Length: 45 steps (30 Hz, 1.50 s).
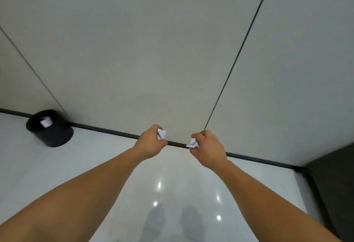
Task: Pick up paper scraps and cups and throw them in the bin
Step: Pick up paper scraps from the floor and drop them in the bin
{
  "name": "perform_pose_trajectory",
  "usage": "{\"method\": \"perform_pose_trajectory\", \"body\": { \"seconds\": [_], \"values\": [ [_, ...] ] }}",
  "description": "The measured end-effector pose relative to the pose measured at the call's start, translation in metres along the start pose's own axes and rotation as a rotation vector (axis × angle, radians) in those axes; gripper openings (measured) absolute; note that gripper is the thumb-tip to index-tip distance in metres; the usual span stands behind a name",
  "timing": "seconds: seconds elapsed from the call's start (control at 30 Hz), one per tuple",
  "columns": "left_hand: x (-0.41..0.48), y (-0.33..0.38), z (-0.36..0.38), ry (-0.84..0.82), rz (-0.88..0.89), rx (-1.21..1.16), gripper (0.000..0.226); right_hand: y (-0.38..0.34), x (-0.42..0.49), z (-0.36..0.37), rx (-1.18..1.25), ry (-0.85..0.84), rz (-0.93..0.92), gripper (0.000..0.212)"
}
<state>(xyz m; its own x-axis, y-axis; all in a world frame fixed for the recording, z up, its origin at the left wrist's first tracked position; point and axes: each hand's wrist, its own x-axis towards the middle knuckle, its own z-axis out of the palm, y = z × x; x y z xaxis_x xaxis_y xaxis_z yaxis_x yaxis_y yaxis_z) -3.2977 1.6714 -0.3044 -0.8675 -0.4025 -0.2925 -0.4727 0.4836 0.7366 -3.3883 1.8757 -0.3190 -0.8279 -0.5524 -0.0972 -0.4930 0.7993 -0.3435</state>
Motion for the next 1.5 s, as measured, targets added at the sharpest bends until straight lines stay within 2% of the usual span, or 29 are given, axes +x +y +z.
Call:
{"method": "perform_pose_trajectory", "body": {
  "seconds": [0.37, 0.73, 0.87, 1.07, 1.3, 1.5],
  "values": [
    [-0.062, -0.166, -0.216, 0.239, -0.144, -0.048, 0.025, -0.284, 0.052, 0.053, -0.044, -0.082, -0.356, 0.041],
    [-0.058, -0.284, -0.355, 0.42, -0.294, -0.096, 0.031, -0.461, 0.135, 0.117, -0.118, -0.214, -0.58, 0.041],
    [-0.035, -0.322, -0.412, 0.477, -0.369, -0.091, 0.043, -0.532, 0.182, 0.148, -0.083, -0.243, -0.661, 0.042],
    [-0.006, -0.377, -0.494, 0.564, -0.471, -0.07, 0.039, -0.637, 0.25, 0.175, -0.06, -0.281, -0.754, 0.042],
    [0.036, -0.445, -0.575, 0.578, -0.459, -0.132, 0.037, -0.731, 0.309, 0.209, -0.083, -0.335, -0.755, 0.045],
    [0.088, -0.514, -0.652, 0.491, -0.389, -0.166, 0.038, -0.813, 0.348, 0.25, -0.124, -0.354, -0.656, 0.047]
  ]
}}
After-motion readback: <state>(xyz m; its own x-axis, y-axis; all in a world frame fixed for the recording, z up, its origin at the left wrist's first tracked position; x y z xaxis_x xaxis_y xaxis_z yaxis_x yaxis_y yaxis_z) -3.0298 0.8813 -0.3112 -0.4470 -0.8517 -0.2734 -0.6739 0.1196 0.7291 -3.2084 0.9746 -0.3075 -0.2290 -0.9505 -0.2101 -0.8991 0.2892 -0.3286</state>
